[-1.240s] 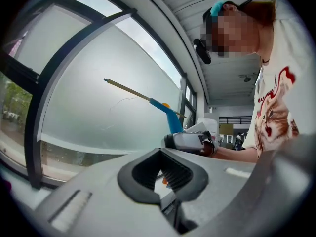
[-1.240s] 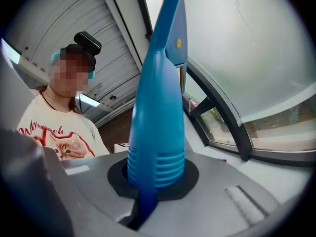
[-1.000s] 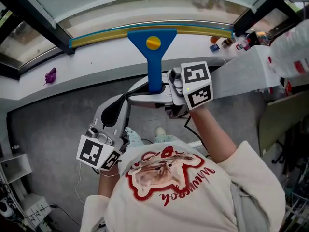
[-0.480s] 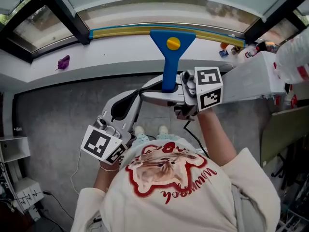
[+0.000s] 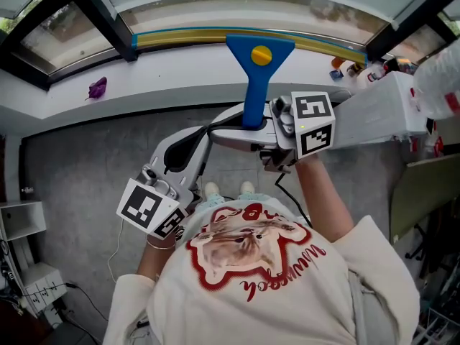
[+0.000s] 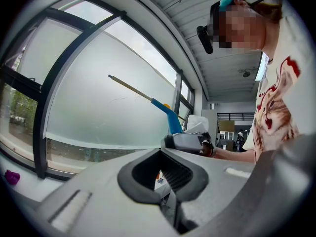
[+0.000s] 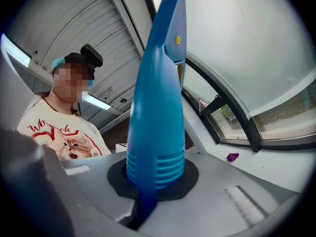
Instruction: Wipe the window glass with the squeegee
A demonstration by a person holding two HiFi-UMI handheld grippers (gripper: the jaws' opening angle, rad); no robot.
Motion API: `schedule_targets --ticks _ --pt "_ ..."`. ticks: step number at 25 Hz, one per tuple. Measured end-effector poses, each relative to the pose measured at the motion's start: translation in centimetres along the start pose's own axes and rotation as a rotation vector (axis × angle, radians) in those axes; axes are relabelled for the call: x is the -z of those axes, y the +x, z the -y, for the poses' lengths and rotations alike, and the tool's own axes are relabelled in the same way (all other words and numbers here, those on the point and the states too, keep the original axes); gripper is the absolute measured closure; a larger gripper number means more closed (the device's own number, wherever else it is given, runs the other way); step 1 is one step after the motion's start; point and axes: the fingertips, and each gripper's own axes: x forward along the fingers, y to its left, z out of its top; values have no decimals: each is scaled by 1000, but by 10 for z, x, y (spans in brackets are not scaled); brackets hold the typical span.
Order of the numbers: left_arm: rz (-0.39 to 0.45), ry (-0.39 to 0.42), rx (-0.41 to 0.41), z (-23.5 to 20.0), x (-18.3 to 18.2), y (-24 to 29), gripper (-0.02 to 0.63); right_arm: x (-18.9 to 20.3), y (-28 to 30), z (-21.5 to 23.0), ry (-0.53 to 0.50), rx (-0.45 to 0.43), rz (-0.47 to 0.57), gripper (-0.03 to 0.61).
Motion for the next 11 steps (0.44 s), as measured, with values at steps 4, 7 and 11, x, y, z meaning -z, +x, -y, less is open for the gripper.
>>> schedule_targets --ticks 4,7,11 --pt "-3 4 6 -2 0 -2 614 1 3 1 -1 4 -5 552" --pt "-7 7 8 -1 2 1 614 2 0 3 -1 5 -4 552" --pt "-6 6 13 -2 3 0 614 2 1 3 -7 4 2 553"
